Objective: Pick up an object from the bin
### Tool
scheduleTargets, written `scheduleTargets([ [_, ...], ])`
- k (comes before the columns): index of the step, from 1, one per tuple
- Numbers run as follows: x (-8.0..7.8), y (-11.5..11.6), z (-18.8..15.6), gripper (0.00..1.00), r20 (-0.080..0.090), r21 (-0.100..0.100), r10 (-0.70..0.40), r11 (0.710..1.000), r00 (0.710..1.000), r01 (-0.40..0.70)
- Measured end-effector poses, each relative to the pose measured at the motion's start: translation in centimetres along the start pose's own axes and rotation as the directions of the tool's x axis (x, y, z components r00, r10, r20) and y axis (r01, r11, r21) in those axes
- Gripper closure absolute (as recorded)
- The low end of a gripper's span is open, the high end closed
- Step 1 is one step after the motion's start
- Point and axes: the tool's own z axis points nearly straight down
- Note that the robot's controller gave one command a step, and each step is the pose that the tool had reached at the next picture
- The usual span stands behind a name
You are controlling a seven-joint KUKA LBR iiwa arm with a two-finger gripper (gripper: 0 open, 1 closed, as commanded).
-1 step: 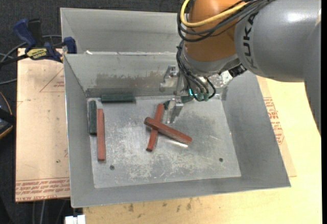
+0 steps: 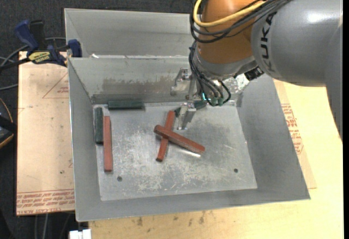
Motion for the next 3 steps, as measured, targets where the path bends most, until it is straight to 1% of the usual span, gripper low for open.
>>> scheduleTargets([
  [1, 1.3, -0.7, 4.0, 0.0, 0.008, -0.001, 0.016, 1.0, 1.0, -0.016],
  [2, -0.6, -0.9, 12.1, 1.0, 0.042, -0.003, 0.002, 1.0, 0.999, -0.002],
  [3, -0.6, -0.9, 12.1, 1.0, 0.042, -0.003, 0.002, 1.0, 0.999, -0.002],
])
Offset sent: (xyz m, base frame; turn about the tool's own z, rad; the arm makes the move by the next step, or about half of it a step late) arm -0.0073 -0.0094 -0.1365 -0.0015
